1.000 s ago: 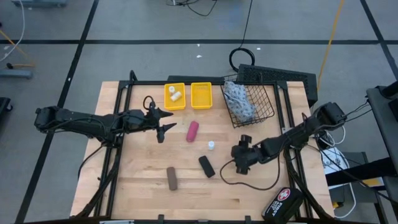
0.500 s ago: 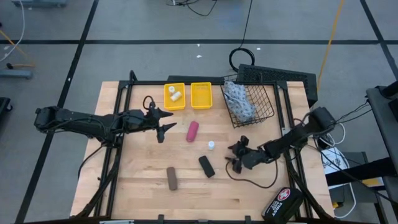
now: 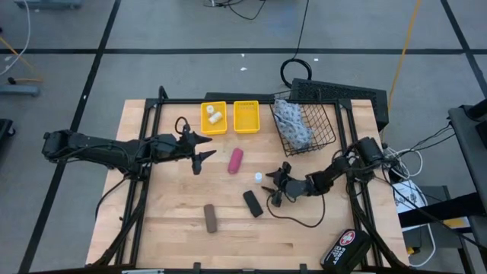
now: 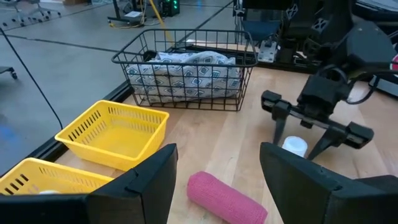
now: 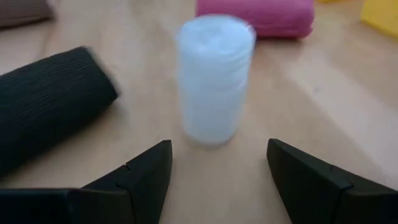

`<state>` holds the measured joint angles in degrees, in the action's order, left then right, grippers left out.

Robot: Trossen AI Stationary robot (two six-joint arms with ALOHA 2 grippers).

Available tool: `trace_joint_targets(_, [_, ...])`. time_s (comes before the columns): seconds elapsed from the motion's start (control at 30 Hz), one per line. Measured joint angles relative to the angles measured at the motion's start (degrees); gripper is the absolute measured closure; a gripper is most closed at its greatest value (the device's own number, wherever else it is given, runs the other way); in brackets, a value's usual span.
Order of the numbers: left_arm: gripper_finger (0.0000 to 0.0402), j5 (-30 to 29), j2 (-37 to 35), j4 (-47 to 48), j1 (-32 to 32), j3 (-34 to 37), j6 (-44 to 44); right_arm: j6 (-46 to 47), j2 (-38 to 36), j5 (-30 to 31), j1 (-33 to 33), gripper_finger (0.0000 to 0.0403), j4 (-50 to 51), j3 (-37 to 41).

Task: Pick & Place Medicine items
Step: Put the pill bottle into the left yellow basket

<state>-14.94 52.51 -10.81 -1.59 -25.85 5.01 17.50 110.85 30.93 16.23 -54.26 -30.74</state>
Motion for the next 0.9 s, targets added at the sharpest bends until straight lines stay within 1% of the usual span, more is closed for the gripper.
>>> trace_joint_targets(0.1, [0.0163,0.0,-0.02,0.02,0.01,0.0,-0.02,-2.44,1.09,0.06,-1.29,0.0149,-0.39,-1.65])
trace_joint_targets(0.17, [0.0163,0.0,-0.01,0.02,0.01,0.0,-0.02,-3.53,2.03,-1.76,-2.37,0.0149,-0.48,-2.99])
trace_joint_targets(0.33, [0.0163,0.0,-0.02,0.02,0.01,0.0,-0.02,-3.7,2.84,-8.47,-4.91,0.0149,-0.5,-5.04])
trace_joint_targets(0.57, [0.0163,0.0,-0.01,0.22,0.01,0.0,-0.02,-5.15,2.86,-8.68,-5.79,0.0151,-0.57,-5.29])
trace_joint_targets(0.7, [0.0163,-0.03,-0.02,0.26,0.01,0.0,2.68,-5.19,2.86,-8.67,-5.77,0.0174,-0.84,-5.29])
trace_joint_targets(0.9, [0.0163,-0.09,-0.02,0.15,0.01,0.0,6.1,-8.15,2.8,-8.6,-5.77,0.0235,-3.93,-5.29])
